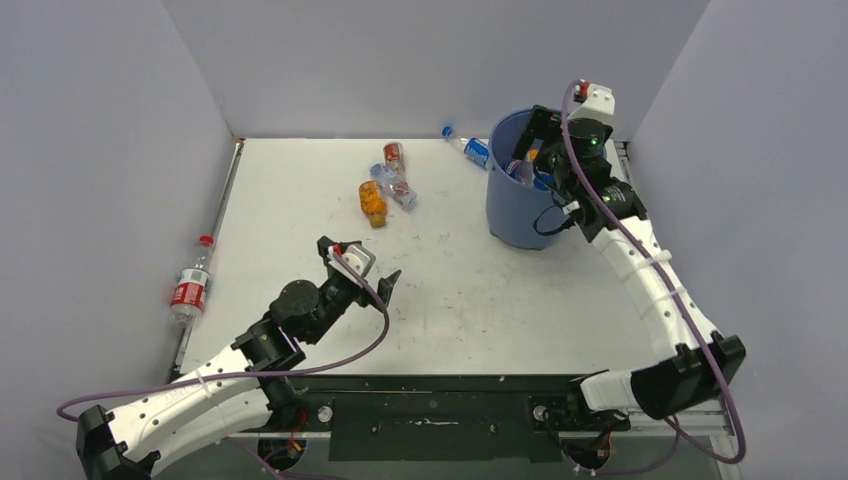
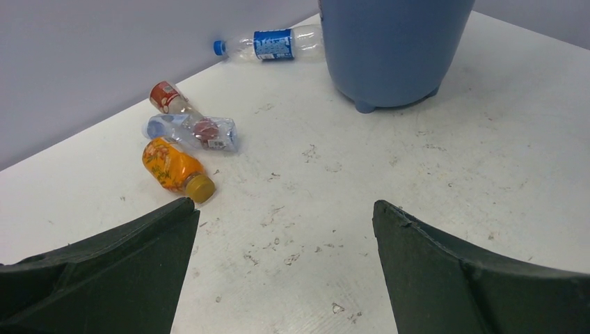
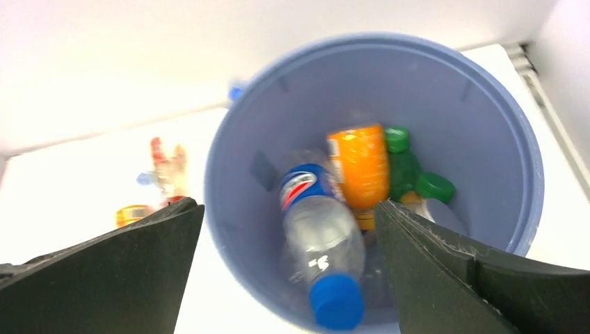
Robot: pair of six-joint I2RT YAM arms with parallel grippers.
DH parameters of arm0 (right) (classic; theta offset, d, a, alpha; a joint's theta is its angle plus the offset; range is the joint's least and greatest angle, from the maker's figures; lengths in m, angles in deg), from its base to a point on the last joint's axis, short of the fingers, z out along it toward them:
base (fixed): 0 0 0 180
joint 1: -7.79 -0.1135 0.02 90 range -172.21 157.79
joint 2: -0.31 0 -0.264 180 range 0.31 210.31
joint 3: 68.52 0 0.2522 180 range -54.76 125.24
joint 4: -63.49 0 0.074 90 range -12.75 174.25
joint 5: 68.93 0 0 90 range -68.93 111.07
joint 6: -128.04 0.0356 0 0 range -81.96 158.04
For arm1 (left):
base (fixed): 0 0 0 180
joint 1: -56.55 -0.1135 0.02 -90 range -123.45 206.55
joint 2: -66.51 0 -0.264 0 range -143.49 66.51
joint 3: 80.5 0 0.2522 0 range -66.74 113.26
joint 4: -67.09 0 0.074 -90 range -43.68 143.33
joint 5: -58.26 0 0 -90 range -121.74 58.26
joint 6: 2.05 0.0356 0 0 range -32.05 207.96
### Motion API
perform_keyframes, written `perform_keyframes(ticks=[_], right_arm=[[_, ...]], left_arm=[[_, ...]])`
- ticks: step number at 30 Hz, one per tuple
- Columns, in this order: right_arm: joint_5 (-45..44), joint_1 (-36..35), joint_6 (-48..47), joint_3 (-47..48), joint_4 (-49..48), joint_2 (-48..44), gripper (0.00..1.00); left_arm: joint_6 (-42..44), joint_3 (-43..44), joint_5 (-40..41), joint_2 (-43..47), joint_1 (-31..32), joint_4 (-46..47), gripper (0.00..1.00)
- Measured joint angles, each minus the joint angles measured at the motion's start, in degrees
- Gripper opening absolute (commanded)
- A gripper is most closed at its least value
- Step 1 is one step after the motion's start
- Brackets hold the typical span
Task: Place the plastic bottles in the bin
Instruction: Place the plastic bottle in the trash bin, then pick up the plastic bottle at the center of the board.
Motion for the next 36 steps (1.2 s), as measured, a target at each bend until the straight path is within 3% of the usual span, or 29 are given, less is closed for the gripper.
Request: perform_keyframes(ticks=[4, 8, 12, 16, 21, 26, 31, 36], right_arm=[[3.85, -3.58, 0.37, -4.48, -4.96, -10.99, 0.97], [14.56, -6.49, 0.5, -15.56, -13.66, -24.68, 0.97], [22.34, -8.9, 2.16, -28.5, -21.57, -32.74, 0.97], [25.66, -12.52, 3.61, -40.3, -24.83, -34.77, 0.97], [26.12, -17.25, 4.68, -49.83, -25.81, -34.45, 0.96], [24.74, -20.9, 4.92, -53.96, -27.8, -34.86, 0.96], [23.39, -21.7, 5.18, -55.98, -29.49, -35.76, 0.96], [22.58, -22.08, 5.31, -56.08, -29.92, -36.96, 0.96]], left_arm=[[-1.55, 0.35, 4.48, -0.79, 0.0, -0.37, 0.96], [-6.36, 4.46, 12.46, -6.08, -1.22, -4.24, 0.96], [-15.41, 12.0, 11.1, -16.17, -10.69, -10.21, 0.96], [-25.44, 17.9, 2.47, -27.32, -21.75, -12.15, 0.96], [-32.87, 25.09, -3.45, -43.08, -28.87, -13.57, 0.96], [-33.81, 39.6, -4.57, -60.81, -30.21, -17.4, 0.96], [-33.46, 48.17, -4.63, -70.49, -30.91, -21.14, 0.99], [-33.83, 50.9, -4.63, -75.23, -32.48, -22.67, 0.86]])
